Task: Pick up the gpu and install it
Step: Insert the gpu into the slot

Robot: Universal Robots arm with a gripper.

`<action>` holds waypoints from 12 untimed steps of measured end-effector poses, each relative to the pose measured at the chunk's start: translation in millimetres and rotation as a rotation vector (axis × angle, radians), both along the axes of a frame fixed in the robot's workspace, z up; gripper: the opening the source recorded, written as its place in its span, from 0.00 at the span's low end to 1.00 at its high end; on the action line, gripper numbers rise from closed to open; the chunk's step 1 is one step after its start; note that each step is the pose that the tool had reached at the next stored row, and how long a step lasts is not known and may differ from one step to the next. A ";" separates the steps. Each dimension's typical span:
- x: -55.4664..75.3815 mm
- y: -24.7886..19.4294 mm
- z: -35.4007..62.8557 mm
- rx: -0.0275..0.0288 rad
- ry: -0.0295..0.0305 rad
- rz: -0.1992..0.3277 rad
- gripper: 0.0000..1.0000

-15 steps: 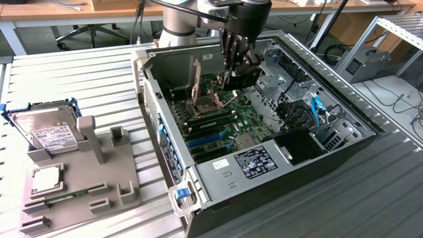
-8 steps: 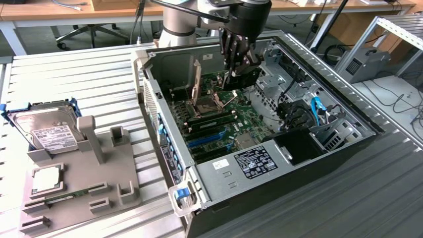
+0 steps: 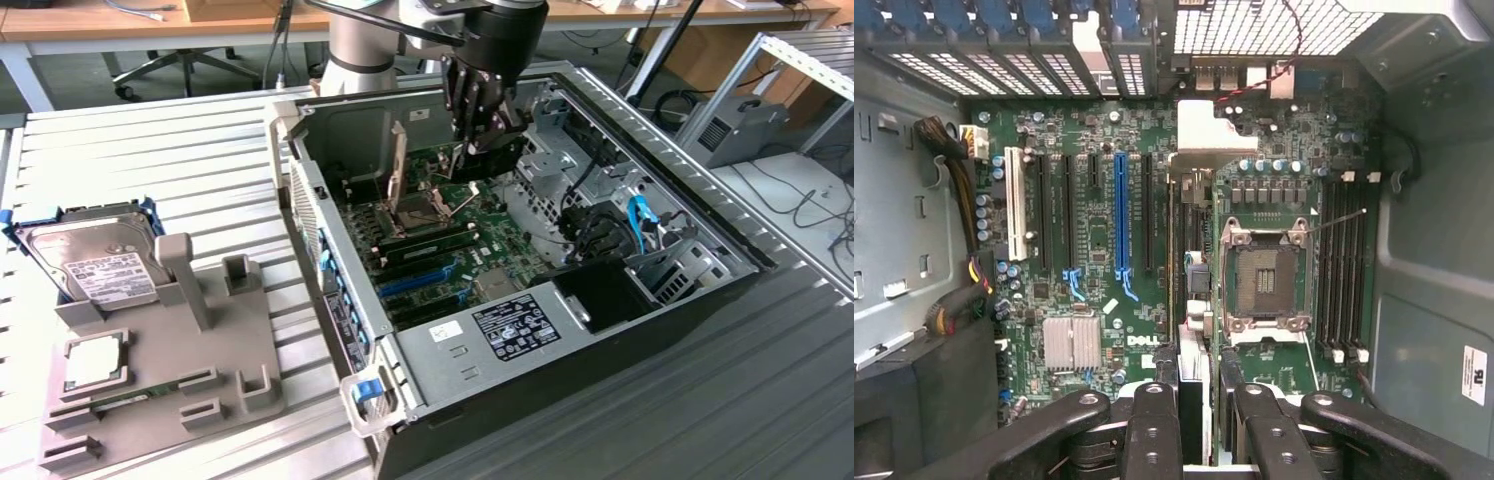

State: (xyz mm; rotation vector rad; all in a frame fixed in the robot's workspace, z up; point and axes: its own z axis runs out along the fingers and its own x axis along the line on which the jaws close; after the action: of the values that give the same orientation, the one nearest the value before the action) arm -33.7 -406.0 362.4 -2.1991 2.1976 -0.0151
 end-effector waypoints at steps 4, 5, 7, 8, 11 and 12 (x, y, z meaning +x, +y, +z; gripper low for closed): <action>0.0 0.0 0.0 0.0000 0.0000 0.010 0.26; 0.0 0.0 0.0 0.0000 0.0000 0.012 0.26; 0.0 0.0 0.0 0.0001 0.0000 0.016 0.26; 0.0 0.0 0.0 0.0000 0.0000 0.018 0.26; 0.0 0.0 0.0 0.0000 0.0000 0.024 0.26; 0.0 0.0 0.0 0.0000 0.0000 0.026 0.26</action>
State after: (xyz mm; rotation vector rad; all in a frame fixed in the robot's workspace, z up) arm -33.7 -406.0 362.4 -2.2270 2.1692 -0.0145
